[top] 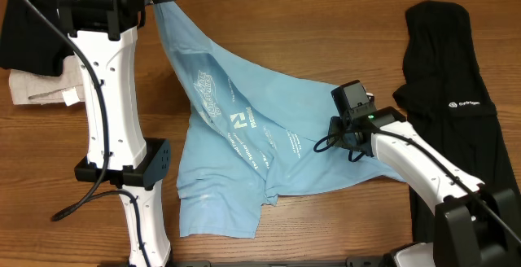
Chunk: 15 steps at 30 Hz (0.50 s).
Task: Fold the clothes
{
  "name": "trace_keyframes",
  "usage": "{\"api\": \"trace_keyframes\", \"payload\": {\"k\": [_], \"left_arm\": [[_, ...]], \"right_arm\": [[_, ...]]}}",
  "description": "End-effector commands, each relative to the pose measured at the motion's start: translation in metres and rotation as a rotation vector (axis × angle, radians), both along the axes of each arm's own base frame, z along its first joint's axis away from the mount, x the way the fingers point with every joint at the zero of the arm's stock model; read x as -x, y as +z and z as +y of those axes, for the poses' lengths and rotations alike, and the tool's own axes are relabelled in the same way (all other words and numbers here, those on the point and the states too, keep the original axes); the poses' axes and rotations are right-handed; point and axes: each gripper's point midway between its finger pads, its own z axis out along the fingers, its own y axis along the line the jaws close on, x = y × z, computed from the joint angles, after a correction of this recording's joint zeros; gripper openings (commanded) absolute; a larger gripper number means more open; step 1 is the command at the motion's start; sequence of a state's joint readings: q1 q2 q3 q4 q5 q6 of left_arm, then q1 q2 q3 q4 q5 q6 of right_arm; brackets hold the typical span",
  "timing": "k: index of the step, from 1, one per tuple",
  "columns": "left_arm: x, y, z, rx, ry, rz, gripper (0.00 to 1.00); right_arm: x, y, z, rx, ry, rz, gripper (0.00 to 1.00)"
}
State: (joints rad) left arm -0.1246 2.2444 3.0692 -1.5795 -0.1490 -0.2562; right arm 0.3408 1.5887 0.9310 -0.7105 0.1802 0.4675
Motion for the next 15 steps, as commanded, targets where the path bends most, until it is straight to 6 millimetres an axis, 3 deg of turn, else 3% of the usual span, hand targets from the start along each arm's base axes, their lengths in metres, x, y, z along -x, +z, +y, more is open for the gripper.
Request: {"api": "trace_keyframes", "payload": {"k": [1,8,15], "left_arm": [[0.0022,0.0021,-0.0049,0.012,-0.01,-0.003,0.04],[0.0038,0.0002,-0.0047,0.011,-0.01,0.007,0.04],[0.003,-0.0043,-0.0049,0.01,-0.01,0.021,0.04]], "right_arm": [[0.003,-0.009,-0.0068,0.029,-0.017,0.005,0.54],[0.0003,-0.0115,-0.0059,0.023,-0.018,-0.012,0.39],[0.0001,-0.0147,-0.0052,0.021,-0.017,-0.006,0.36]]}}
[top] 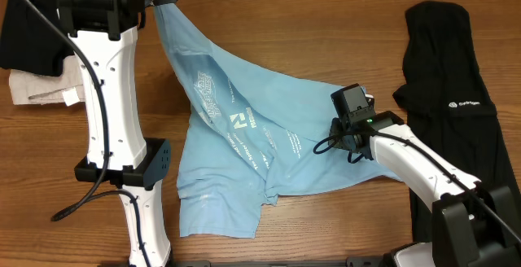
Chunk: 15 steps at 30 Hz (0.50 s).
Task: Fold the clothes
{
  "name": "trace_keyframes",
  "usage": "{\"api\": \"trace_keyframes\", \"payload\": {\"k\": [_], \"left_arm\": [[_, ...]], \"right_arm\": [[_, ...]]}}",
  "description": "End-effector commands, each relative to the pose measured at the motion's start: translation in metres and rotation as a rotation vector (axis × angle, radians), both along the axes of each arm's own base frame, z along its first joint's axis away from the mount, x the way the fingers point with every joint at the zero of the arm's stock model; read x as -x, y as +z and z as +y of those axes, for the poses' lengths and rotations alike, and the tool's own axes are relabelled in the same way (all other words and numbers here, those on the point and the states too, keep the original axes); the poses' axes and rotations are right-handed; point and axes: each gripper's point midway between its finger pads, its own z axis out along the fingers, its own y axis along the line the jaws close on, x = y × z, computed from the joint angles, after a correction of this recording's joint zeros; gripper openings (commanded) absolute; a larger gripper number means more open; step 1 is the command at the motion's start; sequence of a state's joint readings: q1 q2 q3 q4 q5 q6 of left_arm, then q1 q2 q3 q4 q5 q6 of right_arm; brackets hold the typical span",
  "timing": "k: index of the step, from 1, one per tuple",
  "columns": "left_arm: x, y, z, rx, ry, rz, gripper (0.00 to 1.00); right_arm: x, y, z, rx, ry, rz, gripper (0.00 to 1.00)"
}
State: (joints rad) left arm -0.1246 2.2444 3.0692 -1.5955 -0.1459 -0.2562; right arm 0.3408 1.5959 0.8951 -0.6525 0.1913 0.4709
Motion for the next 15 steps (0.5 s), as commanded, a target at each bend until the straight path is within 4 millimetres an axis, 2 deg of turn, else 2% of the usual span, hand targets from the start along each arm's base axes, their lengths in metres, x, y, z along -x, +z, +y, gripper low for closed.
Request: {"api": "trace_keyframes", "payload": {"k": [1,6,11,15], "left_arm": [[0.0,-0.002,-0.005,0.01,-0.008,0.008,0.04],[0.0,-0.003,-0.005,0.009,-0.008,0.01,0.04],[-0.001,-0.002,-0.005,0.01,-0.008,0.005,0.04],[-0.001,-0.002,-0.005,0.009,-0.007,0.005,0.04]], "right_arm": [[0.001,-0.008,-0.004,0.019,-0.011,0.016,0.36],[0.001,-0.015,-0.004,0.028,-0.012,0.03,0.36],[0.0,-0.015,-0.004,0.027,-0.013,0.028,0.06],[-0.005,0.002,-0.006,0.016,-0.035,0.007,0.04]]}}
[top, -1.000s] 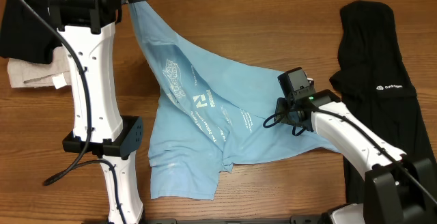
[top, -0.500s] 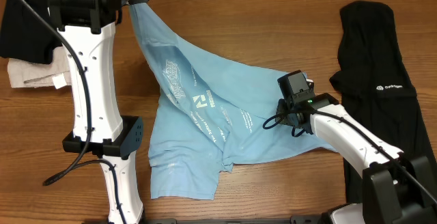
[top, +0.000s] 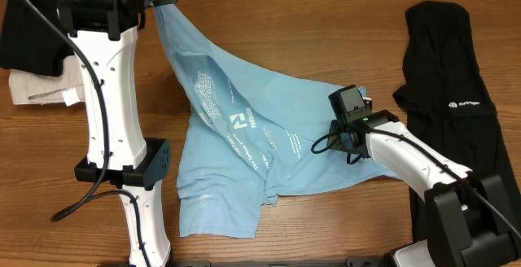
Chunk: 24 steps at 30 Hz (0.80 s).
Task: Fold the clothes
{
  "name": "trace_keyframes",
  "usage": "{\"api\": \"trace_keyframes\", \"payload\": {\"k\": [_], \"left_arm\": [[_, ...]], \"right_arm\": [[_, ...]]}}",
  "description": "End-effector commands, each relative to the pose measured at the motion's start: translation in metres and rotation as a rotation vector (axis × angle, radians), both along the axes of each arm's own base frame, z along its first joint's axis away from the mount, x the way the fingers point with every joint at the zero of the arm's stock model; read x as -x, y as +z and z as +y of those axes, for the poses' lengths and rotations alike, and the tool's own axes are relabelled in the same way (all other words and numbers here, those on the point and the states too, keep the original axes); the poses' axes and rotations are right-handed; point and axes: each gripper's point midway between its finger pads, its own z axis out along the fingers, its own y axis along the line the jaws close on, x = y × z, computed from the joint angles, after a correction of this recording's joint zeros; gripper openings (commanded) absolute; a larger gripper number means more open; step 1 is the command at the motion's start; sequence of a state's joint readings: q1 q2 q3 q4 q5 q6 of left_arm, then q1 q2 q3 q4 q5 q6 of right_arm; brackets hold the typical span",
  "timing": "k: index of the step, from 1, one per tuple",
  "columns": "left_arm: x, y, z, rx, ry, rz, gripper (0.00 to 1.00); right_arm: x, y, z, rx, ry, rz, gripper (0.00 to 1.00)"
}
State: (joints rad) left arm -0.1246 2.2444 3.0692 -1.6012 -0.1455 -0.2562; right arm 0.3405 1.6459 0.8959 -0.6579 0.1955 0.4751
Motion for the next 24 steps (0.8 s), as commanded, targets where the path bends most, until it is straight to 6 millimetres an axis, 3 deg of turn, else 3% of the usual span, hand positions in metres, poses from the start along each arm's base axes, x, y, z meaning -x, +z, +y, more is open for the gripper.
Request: {"api": "trace_keyframes", "payload": {"k": [1,7,10,17,20,24], "left_arm": [[-0.002,-0.001,-0.005,0.01,-0.007,-0.002,0.04],[-0.001,0.004,-0.004,0.011,-0.006,-0.017,0.04],[0.002,0.011,-0.004,0.012,-0.005,-0.034,0.04],[0.016,0.05,0.006,0.025,0.011,-0.144,0.04],[0.024,0.065,0.01,0.028,0.019,-0.179,0.04],[0.028,0.066,0.012,0.028,0.022,-0.177,0.04]], "right_arm": [[-0.014,0.027,-0.003,-0.011,-0.036,-0.059,0.04],[-0.037,0.108,-0.013,-0.05,-0.084,-0.185,0.04],[-0.045,0.161,-0.031,-0.061,-0.116,-0.271,0.04],[-0.045,0.269,-0.069,-0.068,-0.174,-0.478,0.04],[-0.043,0.288,-0.08,-0.07,-0.202,-0.526,0.04],[-0.035,0.274,-0.078,-0.083,-0.198,-0.456,0.04]]}}
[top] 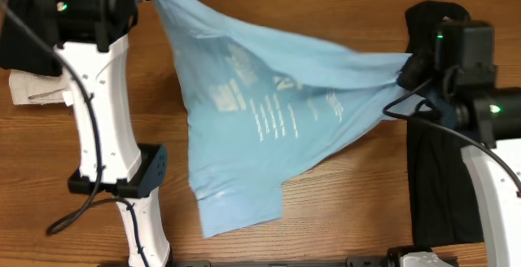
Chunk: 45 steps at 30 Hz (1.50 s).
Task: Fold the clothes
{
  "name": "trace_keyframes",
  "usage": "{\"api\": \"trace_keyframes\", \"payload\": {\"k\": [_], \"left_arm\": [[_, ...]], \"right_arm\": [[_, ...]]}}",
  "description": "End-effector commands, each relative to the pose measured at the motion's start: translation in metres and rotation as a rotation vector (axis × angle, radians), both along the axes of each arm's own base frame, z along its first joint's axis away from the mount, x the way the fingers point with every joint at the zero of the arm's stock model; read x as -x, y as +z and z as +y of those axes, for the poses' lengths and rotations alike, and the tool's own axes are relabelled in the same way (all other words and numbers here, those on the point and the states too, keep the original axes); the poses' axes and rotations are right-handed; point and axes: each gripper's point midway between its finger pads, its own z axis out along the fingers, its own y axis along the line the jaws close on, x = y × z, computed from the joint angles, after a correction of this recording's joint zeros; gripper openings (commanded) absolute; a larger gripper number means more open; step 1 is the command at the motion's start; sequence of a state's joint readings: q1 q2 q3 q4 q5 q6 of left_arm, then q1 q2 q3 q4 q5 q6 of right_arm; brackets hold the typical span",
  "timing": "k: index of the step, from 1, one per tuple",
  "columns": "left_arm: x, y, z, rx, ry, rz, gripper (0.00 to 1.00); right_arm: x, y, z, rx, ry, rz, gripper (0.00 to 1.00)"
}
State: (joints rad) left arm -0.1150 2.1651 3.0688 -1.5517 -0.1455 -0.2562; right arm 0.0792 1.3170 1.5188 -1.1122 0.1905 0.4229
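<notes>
A light blue T-shirt (260, 112) with white print hangs stretched above the wooden table (326, 210), its lower part drooping toward the front. My left gripper at the top left is shut on one upper corner of the shirt. My right gripper (404, 65) at the right holds the opposite corner, shut on the bunched cloth. The fingers of both are mostly hidden by cloth and arm housing.
A black garment (435, 177) lies along the right side, partly under the right arm. At the far left are a black cloth (20, 43) and a beige cloth (37, 88). The left arm's white column (106, 120) stands left of the shirt.
My right gripper has gone from low on the shirt at centre right to high at the right edge with a corner in it. The shirt is now spread taut between both grippers.
Through the three earlier moments the left gripper held the shirt's upper corner at top left while the right gripper sat low on the shirt's right part, shifting only slightly. Now the right gripper is raised to the right and the shirt hangs stretched between the two.
</notes>
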Motion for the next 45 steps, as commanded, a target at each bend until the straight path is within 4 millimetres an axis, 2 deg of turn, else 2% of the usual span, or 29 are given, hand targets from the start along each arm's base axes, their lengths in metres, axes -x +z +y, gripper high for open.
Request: {"api": "trace_keyframes", "payload": {"k": [1,7,12,18,21,24,27,33,36,42,45], "left_arm": [[0.015,0.02,0.006,0.013,0.012,-0.043,0.04],[0.017,0.017,0.005,0.013,0.008,-0.026,0.04],[0.019,0.011,0.002,0.027,-0.007,-0.003,0.04],[0.012,-0.002,-0.008,0.061,-0.039,0.034,0.04],[0.01,-0.01,-0.008,0.058,-0.038,0.058,0.04],[0.007,-0.017,-0.011,0.063,-0.046,0.076,0.04],[0.003,-0.023,-0.014,0.065,-0.055,0.09,0.04],[0.0,-0.027,-0.02,0.063,-0.065,0.098,0.04],[0.0,-0.027,-0.021,0.063,-0.067,0.098,0.04],[0.002,-0.028,-0.02,0.063,-0.067,0.106,0.04],[0.002,-0.028,-0.02,0.063,-0.067,0.106,0.04]], "right_arm": [[0.005,-0.009,0.001,-0.005,0.017,0.055,0.04],[0.038,-0.056,0.008,-0.033,0.043,0.281,0.04],[0.07,-0.103,0.013,-0.067,0.057,0.462,0.05],[0.097,-0.164,0.025,-0.137,0.08,0.599,0.13],[0.104,-0.185,0.028,-0.157,0.087,0.625,0.15],[0.105,-0.197,0.032,-0.177,0.097,0.626,0.15],[0.103,-0.202,0.046,-0.217,0.165,0.612,0.17],[0.101,-0.202,0.07,-0.21,0.262,0.589,0.3],[0.108,-0.208,0.079,-0.183,0.281,0.611,0.37],[0.134,-0.235,0.08,-0.167,0.241,0.689,0.38],[0.139,-0.242,0.08,-0.172,0.231,0.701,0.38]]}}
